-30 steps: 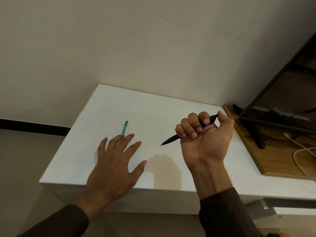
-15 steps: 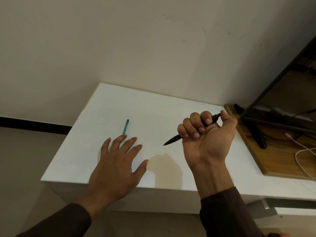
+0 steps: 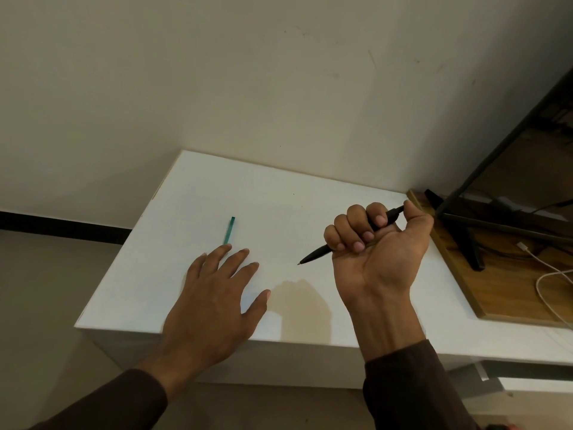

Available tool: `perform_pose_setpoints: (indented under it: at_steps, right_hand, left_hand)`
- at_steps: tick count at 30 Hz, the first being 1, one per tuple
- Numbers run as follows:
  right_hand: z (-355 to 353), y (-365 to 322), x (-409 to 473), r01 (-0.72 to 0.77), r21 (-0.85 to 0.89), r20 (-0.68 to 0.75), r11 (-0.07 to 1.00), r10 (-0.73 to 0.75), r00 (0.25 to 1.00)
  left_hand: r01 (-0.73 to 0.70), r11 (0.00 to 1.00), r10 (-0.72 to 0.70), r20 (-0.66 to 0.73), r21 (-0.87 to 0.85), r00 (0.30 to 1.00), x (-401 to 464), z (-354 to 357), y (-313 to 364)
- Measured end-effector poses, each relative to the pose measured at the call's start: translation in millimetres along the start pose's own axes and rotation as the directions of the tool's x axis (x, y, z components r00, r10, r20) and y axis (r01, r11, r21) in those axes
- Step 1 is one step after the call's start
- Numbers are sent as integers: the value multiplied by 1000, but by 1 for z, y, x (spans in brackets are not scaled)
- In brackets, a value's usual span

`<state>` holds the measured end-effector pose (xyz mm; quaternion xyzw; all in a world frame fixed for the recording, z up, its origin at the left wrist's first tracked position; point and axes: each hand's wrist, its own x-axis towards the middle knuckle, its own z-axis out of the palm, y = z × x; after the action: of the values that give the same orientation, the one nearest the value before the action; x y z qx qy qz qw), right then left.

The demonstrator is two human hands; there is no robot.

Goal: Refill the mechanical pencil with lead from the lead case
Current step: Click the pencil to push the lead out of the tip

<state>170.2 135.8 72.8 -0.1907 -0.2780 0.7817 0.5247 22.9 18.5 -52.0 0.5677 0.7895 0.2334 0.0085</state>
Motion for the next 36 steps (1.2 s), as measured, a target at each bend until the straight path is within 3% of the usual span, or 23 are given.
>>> perform_pose_setpoints:
  at_steps: [36]
  right_hand:
    - [-1,-2,-1,27,-17,-25,999,-28,999]
  left_hand:
    - [13,1000,-13,8,-27,1000,0,-3,2]
